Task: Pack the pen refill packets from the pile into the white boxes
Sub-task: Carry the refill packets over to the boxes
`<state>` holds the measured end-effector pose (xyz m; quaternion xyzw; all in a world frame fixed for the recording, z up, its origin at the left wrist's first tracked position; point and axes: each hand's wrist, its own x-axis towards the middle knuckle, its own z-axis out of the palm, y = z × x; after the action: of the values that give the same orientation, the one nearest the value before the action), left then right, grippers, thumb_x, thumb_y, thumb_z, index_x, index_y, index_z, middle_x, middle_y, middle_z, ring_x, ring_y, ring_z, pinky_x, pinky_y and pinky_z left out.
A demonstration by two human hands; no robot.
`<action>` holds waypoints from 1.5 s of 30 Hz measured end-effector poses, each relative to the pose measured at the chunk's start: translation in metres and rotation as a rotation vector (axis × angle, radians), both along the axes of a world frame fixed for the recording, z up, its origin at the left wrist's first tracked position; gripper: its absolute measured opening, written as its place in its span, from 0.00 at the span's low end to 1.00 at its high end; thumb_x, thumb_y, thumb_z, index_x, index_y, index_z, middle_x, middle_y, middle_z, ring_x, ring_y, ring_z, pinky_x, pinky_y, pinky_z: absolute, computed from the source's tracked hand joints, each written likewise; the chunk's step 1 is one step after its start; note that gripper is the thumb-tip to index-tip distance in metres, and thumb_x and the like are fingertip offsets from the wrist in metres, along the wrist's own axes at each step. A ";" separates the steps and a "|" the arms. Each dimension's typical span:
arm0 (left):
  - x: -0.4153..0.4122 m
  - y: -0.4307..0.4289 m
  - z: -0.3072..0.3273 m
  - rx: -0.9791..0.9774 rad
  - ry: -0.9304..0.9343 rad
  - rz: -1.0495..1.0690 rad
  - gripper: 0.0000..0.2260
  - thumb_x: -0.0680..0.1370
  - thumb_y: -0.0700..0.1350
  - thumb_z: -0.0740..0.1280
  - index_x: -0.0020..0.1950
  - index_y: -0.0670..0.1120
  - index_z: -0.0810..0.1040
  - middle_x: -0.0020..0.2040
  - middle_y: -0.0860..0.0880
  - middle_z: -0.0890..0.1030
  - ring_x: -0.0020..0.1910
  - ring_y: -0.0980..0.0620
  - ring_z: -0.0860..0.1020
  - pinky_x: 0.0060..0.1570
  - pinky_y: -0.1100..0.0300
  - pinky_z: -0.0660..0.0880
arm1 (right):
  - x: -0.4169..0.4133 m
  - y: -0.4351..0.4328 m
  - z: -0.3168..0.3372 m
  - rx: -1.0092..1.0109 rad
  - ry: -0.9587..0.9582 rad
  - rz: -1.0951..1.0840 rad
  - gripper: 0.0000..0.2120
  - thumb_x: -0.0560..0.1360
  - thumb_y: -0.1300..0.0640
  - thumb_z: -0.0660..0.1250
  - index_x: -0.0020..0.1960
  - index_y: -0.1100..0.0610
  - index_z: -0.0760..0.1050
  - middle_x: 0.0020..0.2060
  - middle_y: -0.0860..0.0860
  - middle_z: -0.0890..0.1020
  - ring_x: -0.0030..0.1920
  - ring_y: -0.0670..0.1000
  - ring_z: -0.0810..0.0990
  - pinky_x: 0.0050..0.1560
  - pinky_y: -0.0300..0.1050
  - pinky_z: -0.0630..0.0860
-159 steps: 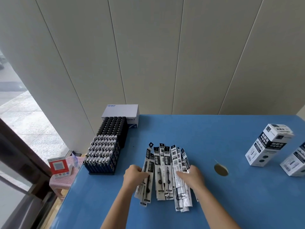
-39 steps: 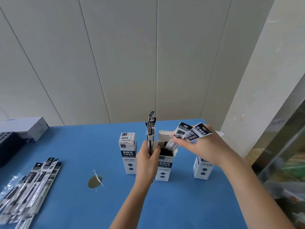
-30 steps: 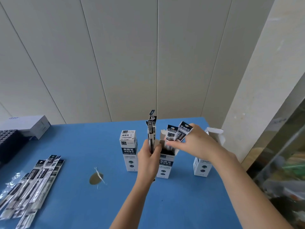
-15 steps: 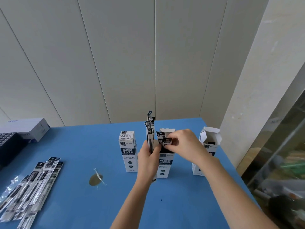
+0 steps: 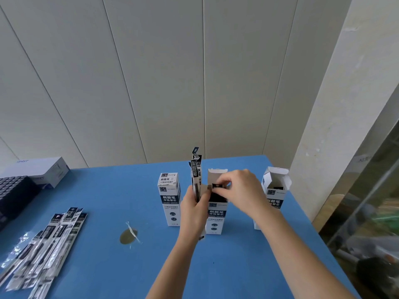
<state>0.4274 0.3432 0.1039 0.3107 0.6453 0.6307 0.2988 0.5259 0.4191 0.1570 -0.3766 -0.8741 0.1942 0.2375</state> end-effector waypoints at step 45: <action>-0.029 -0.026 0.072 -0.035 0.314 -0.293 0.10 0.82 0.43 0.53 0.48 0.50 0.74 0.55 0.43 0.72 0.38 0.66 0.69 0.38 0.80 0.65 | 0.007 0.006 -0.060 -0.207 0.359 0.114 0.18 0.67 0.56 0.74 0.57 0.51 0.76 0.52 0.38 0.65 0.52 0.42 0.73 0.55 0.34 0.70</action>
<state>0.3984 0.3169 0.1760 0.4904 0.6427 0.5130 0.2885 0.5333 0.4252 0.0970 -0.3082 -0.8131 0.3598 0.3382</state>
